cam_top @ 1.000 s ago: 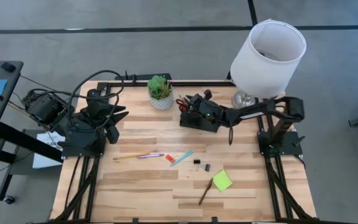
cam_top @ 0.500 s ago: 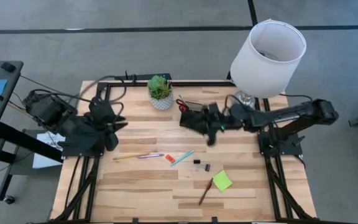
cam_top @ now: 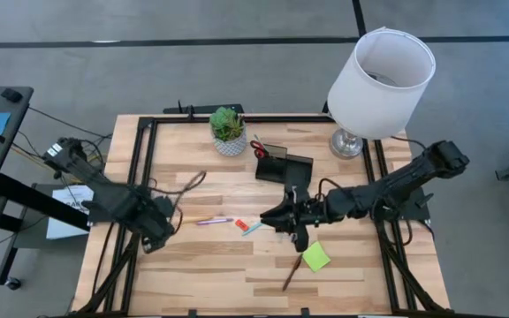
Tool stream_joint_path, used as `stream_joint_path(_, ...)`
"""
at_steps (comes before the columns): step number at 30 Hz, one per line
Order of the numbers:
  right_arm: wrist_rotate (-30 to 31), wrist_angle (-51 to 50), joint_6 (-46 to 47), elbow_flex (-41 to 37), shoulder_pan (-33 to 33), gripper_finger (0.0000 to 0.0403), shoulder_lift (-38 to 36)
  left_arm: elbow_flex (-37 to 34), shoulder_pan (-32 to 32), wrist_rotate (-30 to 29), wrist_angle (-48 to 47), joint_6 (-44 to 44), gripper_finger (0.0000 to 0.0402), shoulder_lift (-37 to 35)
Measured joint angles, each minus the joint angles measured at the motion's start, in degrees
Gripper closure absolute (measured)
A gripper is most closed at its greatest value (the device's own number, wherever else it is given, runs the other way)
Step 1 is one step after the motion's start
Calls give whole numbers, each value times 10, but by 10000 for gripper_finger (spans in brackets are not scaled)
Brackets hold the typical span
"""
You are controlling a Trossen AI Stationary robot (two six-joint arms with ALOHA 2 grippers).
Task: Pick and place office supplies into organizer
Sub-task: Put the yellow pencil into the black desk organizer
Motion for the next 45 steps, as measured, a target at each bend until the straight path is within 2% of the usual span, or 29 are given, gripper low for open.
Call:
stream_joint_path(4, -3, 50, 0, 0, 0, 335, 26, -127, 3, 37, 92, 30, 317, -37)
stream_joint_path(7, -4, 87, 0, 4, 2, 335, 37, -213, 11, 67, 198, 50, 317, -67)
stream_joint_path(10, -5, 86, 0, 13, 9, 335, 40, -280, 17, 60, 265, 17, 317, -95)
stream_joint_path(14, -6, 89, 0, 17, 18, 335, 40, -336, 20, 23, 301, 0, 317, -111)
stream_joint_path(24, -6, 84, 0, 17, 22, 335, 40, -384, 21, -30, 343, 11, 317, -110)
stream_joint_path(37, -6, 84, 0, 17, 22, 335, 40, -425, 21, -32, 392, 18, 317, -108)
stream_joint_path(45, -6, 84, 0, 17, 22, 335, 40, -427, 20, -39, 402, 35, 317, -108)
